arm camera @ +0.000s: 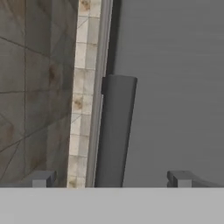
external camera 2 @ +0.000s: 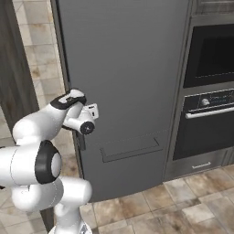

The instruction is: Move the hot dog bun to the plate on the dining table and place the condiment next to that plate. Then navigate to the fridge and take the sausage and place it on the plate as well.

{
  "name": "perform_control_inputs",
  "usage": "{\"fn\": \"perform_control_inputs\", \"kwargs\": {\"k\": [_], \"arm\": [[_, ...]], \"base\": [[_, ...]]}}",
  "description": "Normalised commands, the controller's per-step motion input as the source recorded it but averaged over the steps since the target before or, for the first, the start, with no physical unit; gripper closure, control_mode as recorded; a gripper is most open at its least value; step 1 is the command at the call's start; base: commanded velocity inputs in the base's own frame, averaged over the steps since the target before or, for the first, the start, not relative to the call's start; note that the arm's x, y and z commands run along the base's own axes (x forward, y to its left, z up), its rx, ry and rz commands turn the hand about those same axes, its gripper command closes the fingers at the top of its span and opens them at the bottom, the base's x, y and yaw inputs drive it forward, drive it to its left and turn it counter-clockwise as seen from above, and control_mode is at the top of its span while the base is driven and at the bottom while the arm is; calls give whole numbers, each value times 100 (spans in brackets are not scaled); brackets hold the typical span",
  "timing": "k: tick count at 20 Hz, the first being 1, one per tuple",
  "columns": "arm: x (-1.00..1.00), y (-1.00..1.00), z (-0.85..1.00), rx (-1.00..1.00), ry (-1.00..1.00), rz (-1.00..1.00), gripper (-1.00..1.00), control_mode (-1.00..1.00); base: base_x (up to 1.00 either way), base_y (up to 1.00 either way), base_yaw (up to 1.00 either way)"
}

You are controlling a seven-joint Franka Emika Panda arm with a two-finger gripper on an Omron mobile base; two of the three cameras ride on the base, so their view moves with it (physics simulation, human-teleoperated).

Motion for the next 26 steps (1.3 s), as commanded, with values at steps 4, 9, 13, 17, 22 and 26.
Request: {"fn": "perform_control_inputs", "kwargs": {"k": [4,9,13,17,22,26], "arm": [[8,13,0,0,-14,0,-100,-100],[22,3,0,0,-2,-1,-100,-100],[25,10,0,0,0,-3,-100,-100],[20,20,3,0,0,-7,-100,-100],[22,27,5,0,3,-8,-100,-100],[27,19,1,0,2,-5,-100,-100]], "base": [[0,0,0],[0,0,0],[0,0,0],[0,0,0],[0,0,0],[0,0,0]]}}
